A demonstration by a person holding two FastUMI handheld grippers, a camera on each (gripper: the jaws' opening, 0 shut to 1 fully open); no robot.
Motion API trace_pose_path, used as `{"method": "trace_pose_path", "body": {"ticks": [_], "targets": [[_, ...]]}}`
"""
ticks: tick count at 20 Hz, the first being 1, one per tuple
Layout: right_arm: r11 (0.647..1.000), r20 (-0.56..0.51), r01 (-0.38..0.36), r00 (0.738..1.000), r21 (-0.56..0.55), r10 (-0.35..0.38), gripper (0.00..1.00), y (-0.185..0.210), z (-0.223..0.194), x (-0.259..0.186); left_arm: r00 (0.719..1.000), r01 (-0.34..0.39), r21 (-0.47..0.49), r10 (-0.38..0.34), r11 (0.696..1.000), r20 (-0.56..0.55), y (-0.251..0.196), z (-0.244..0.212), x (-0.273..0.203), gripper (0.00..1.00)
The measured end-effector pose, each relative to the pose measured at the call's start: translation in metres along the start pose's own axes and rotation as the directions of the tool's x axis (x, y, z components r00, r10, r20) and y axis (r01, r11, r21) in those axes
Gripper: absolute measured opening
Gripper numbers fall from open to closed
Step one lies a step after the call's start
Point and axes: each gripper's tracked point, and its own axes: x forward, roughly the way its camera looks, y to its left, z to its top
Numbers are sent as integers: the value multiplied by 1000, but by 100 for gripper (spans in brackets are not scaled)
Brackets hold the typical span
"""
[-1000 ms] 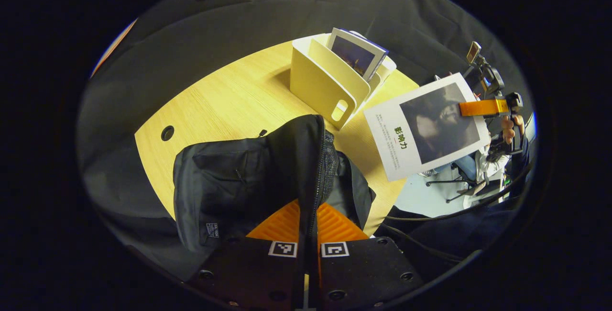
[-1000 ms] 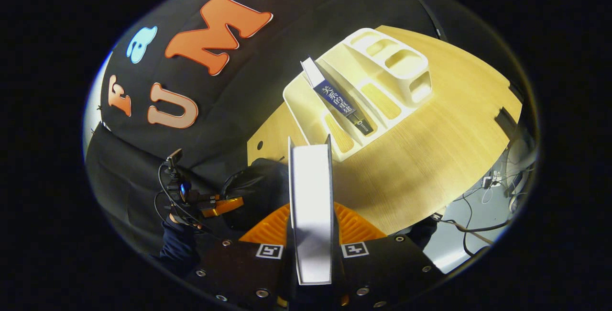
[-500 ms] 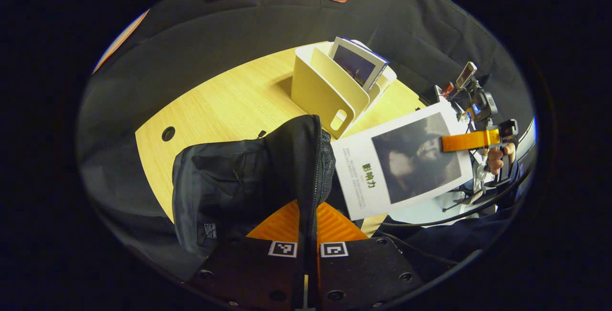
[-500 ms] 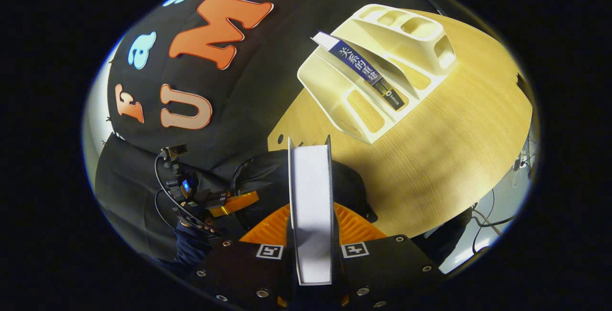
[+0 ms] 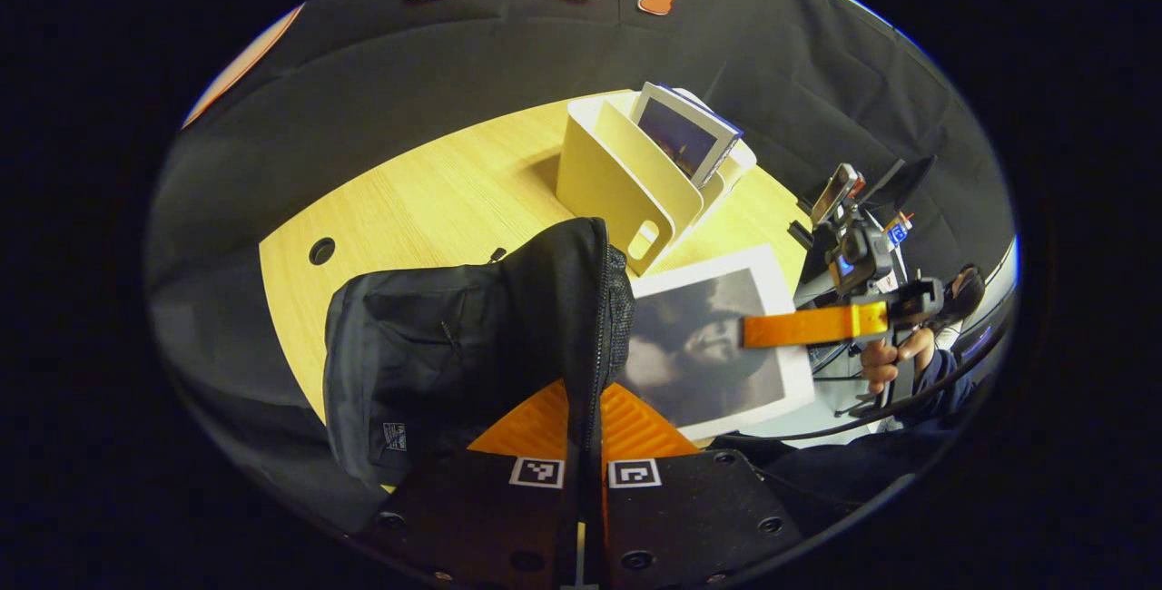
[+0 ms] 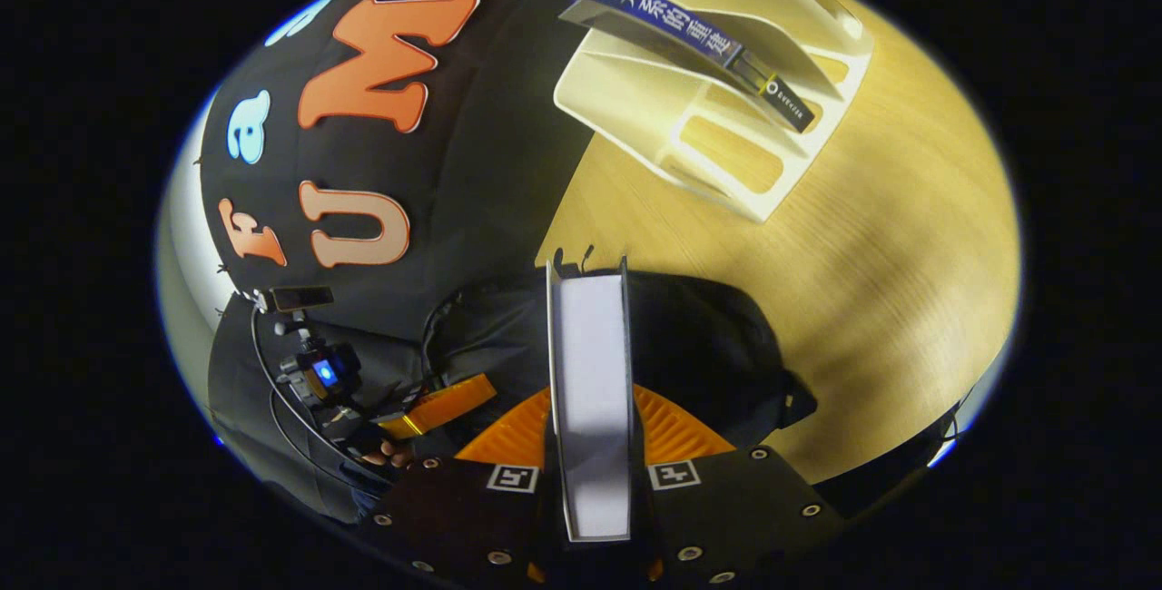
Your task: Open the schoolbag, grab two books from the bookshelf and put them into the schoolbag.
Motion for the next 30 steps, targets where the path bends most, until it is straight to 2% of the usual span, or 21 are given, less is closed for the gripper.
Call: {"method": "trace_pose_path", "body": {"ticks": [13, 20, 23, 24, 25, 27, 28, 30], "targets": [[1000, 71, -24, 997, -16, 25, 30, 8, -9, 80, 999, 22, -18, -21, 1000, 36, -9, 2, 1, 4], [998, 92, -56, 994, -17, 58, 31, 9, -10, 105, 998, 43, -31, -41, 999, 46, -16, 2, 4, 4], [999, 91, -47, 995, -1, 47, 32, 7, -9, 111, 998, 40, -33, -38, 999, 51, -17, 2, 5, 4], [1000, 86, -31, 996, -6, 31, 44, 5, -10, 111, 998, 40, -36, -38, 999, 52, -16, 2, 4, 4], [1000, 63, 3, 998, -14, -2, 35, 0, -13, 112, 998, 37, -38, -35, 999, 53, -15, 2, 5, 4], [994, -48, 84, 995, -71, -87, 44, -14, -31, 113, 999, 26, -35, -24, 999, 49, -13, 1, 6, 4], [990, -89, 84, 992, -111, -94, 58, -18, -39, 111, 999, 21, -29, -20, 999, 47, -12, -1, 6, 4], [975, -85, 132, 985, -179, -149, 72, -31, -35, 105, 999, 14, -22, -13, 1000, 46, -12, -2, 8, 4]]}}
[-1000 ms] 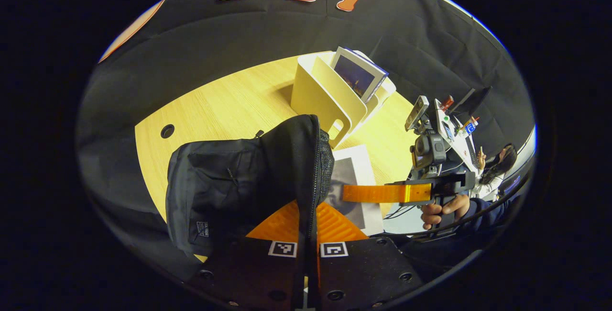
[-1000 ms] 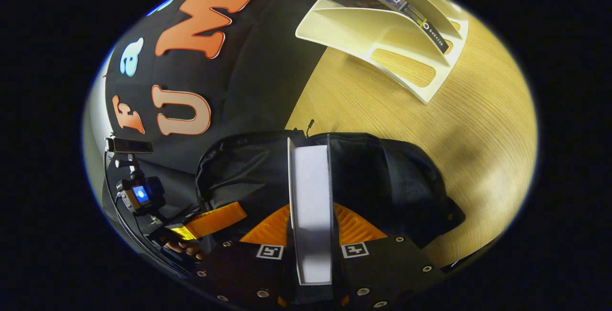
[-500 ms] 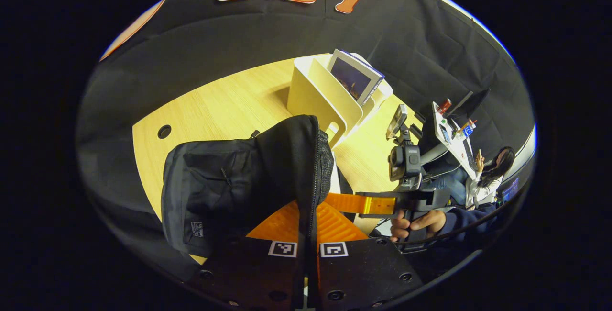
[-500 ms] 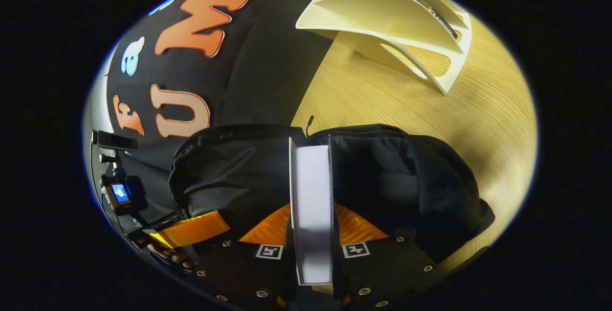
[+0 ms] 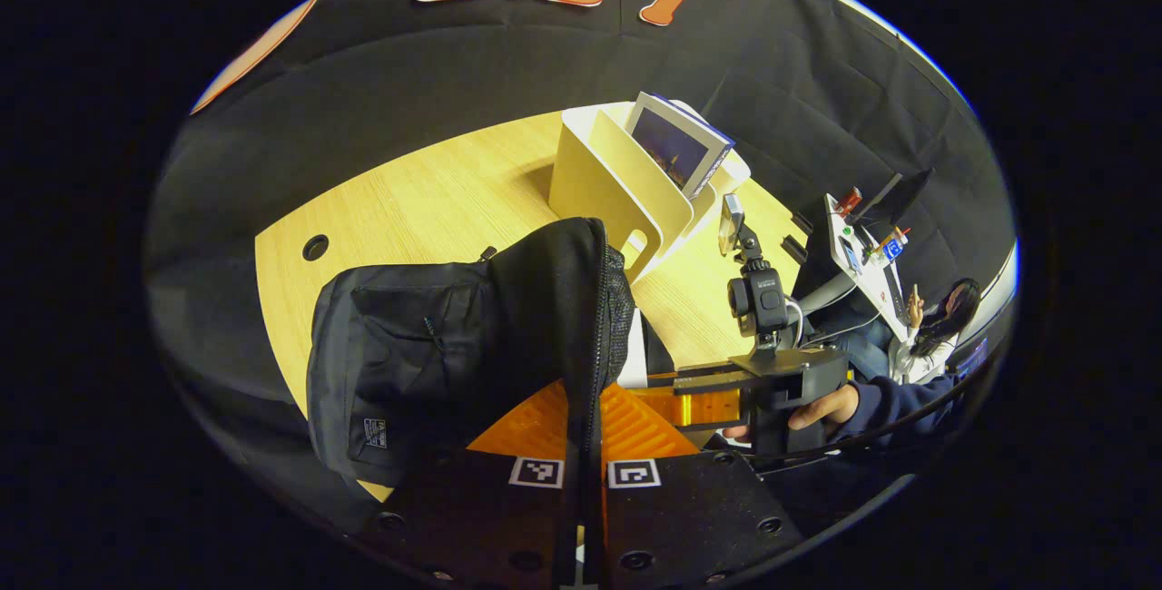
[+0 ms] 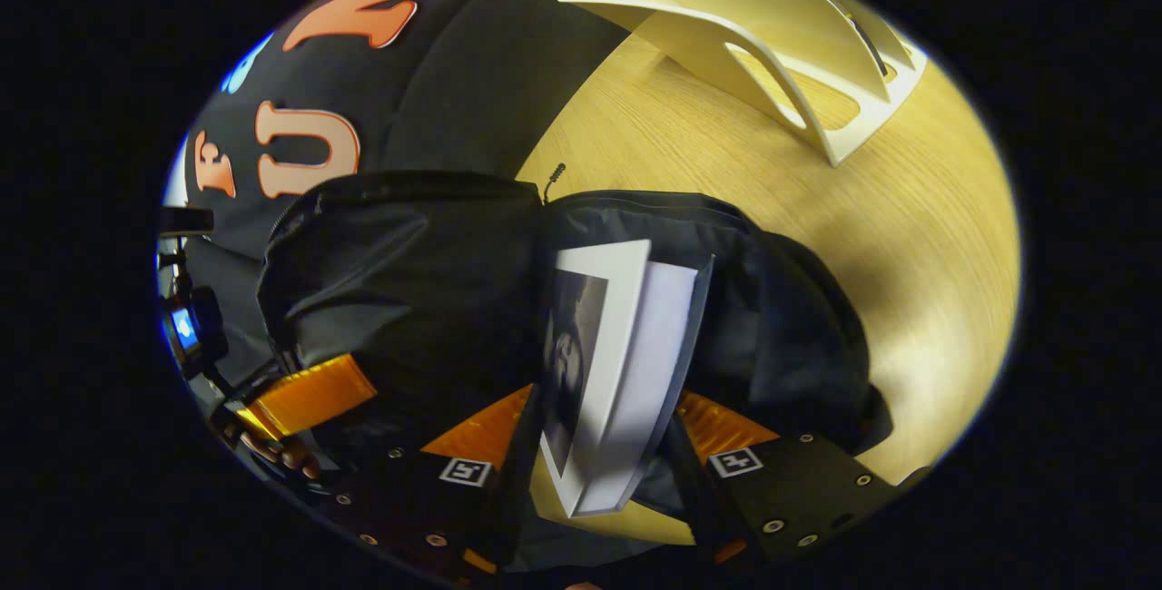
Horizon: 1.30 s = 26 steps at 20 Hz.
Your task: Open the schoolbag, grab two books from the bookshelf and put them into the schoolbag.
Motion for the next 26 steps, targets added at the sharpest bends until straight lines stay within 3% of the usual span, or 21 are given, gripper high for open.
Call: {"method": "trace_pose_path", "body": {"ticks": [4, 11, 18, 26], "targets": [[992, 6, 74, 997, -99, -73, 96, -19, 14, -29, 1000, -2, -14, 2, 1000, -6, -2, -5, 7, 4], [961, 72, 176, 984, -214, -164, 98, -31, 63, -70, 1000, -9, -31, 9, 999, -12, -2, -7, 14, 4], [919, 69, 254, 967, -302, -244, 98, -41, 98, -110, 999, -30, -44, 29, 999, -18, -2, -6, 21, 4], [821, 101, 357, 931, -445, -350, 99, -47, 167, -165, 998, -65, -97, 65, 993, -3, 0, -6, 24, 4]]}}
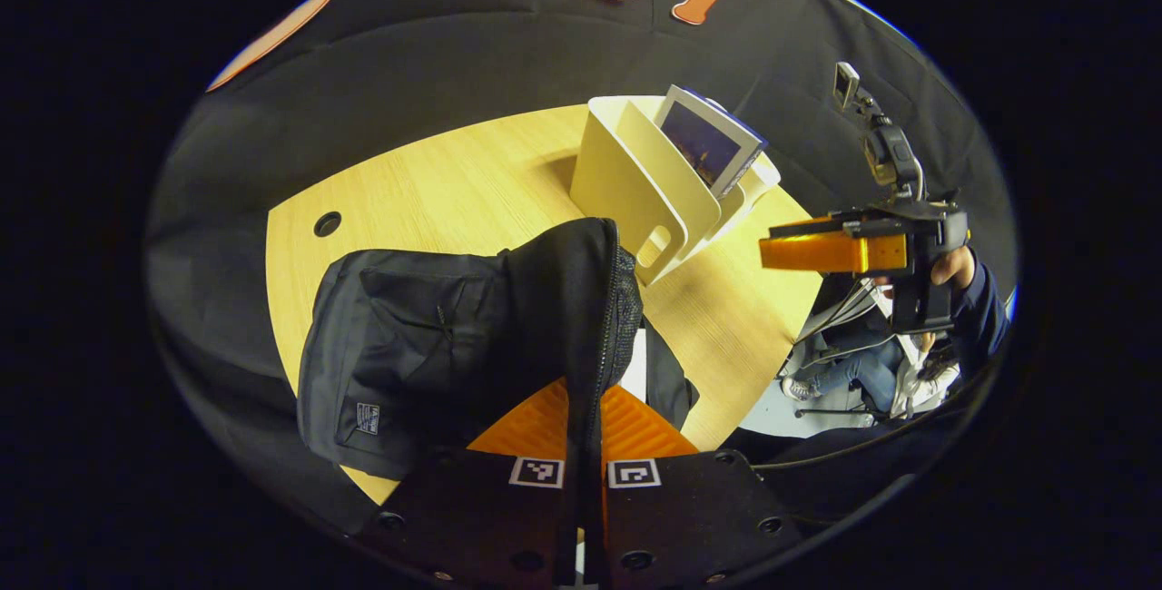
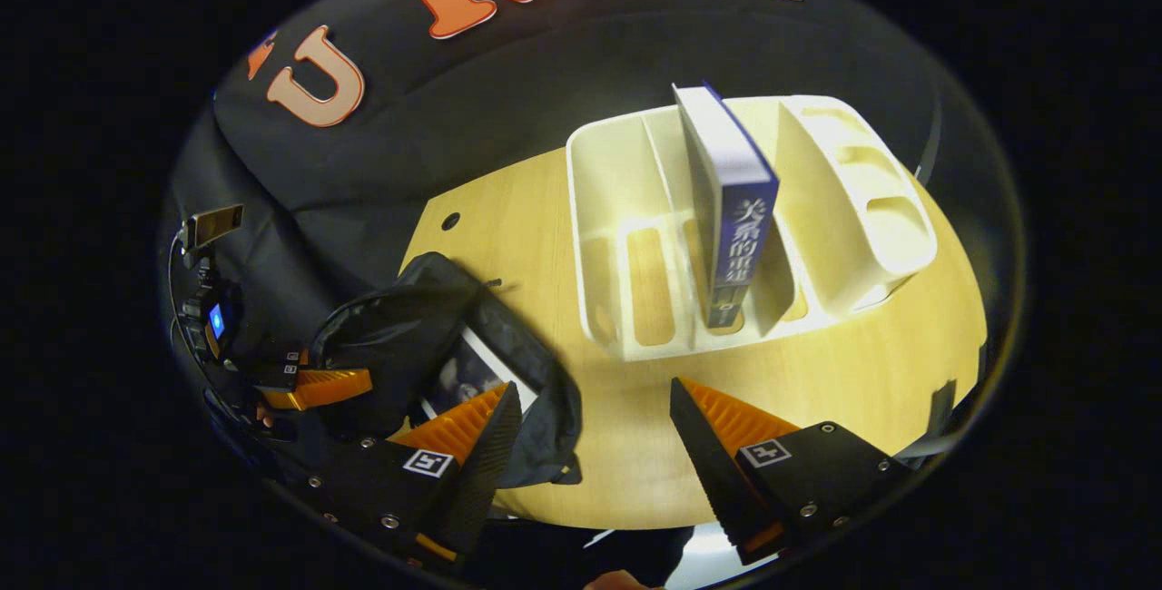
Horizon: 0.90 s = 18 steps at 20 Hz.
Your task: Open the schoolbag, grab two books from the bookshelf and put them into the schoolbag.
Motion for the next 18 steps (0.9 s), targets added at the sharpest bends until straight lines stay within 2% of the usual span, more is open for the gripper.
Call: {"method": "trace_pose_path", "body": {"ticks": [7, 11, 15, 18], "targets": [[990, -25, 87, 996, -109, -90, 98, -38, 52, -16, 1000, -25, -59, 26, 998, 14, 2, -1, 0, 4], [986, -48, 87, 994, -145, -95, 99, -42, 75, -10, 999, -46, -90, 48, 995, 21, 2, -1, 1, 4], [970, -76, 132, 986, -204, -151, 99, -55, 94, -2, 997, -70, -121, 73, 990, 25, 2, -3, -1, 4], [969, -108, 137, 981, -207, -162, 99, -62, 110, 3, 996, -86, -139, 90, 987, 24, 3, -3, -1, 4]]}}
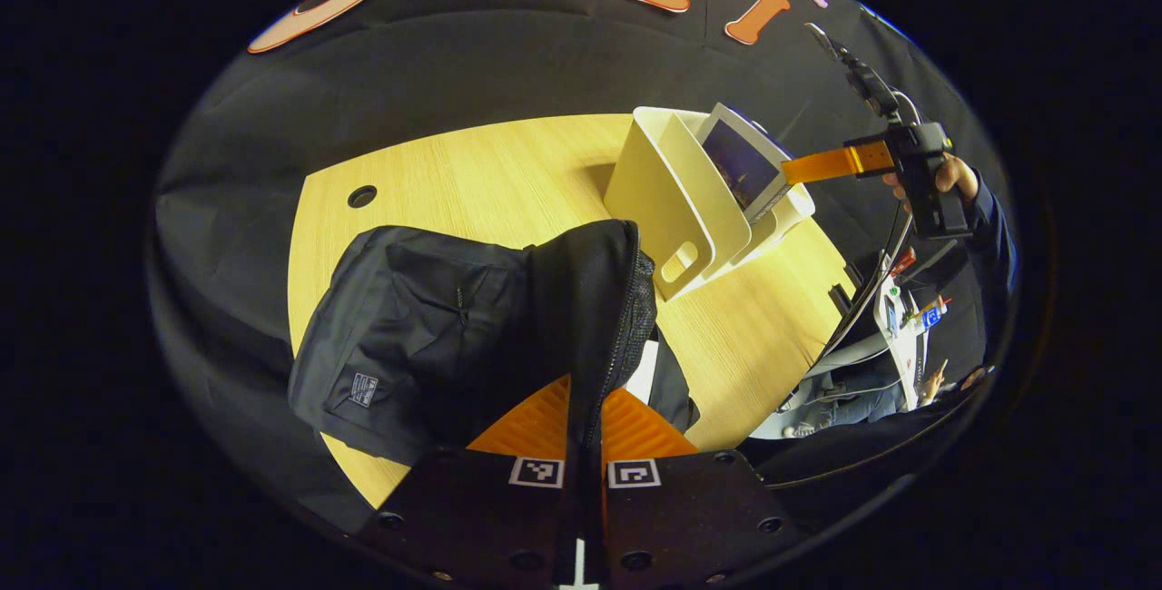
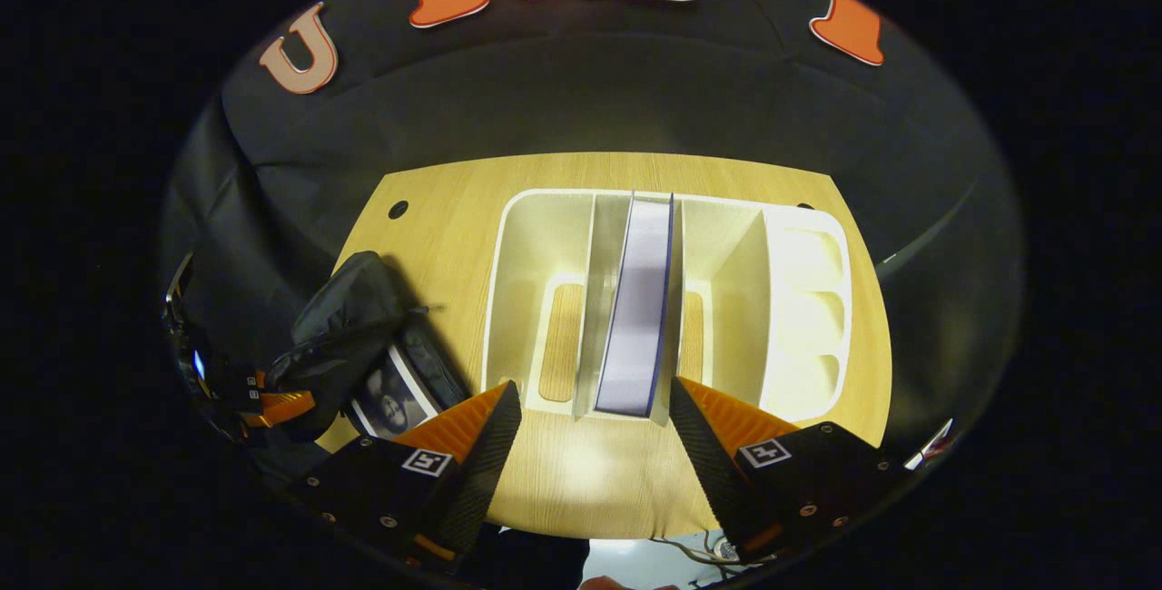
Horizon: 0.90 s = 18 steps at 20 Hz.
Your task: Open the schoolbag, grab two books from the bookshelf and put them into the schoolbag.
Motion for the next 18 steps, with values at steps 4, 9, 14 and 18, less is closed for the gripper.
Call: {"method": "trace_pose_path", "body": {"ticks": [4, 9, 14, 18], "targets": [[999, -41, 32, 999, -1, -32, 99, -18, 21, 13, 1000, -22, -17, 22, 1000, 1, 0, 1, -2, 4], [998, -115, 55, 992, 17, -53, 98, -28, 31, 38, 999, -40, -34, 40, 999, 1, -3, -4, 3, 4], [997, -159, 76, 985, 28, -71, 92, -34, 37, 49, 999, -51, -41, 51, 998, 4, -3, -6, -4, 4], [992, -188, 118, 976, 38, -109, 81, -48, 43, 51, 999, -52, -47, 52, 998, 7, -3, -8, -3, 4]]}}
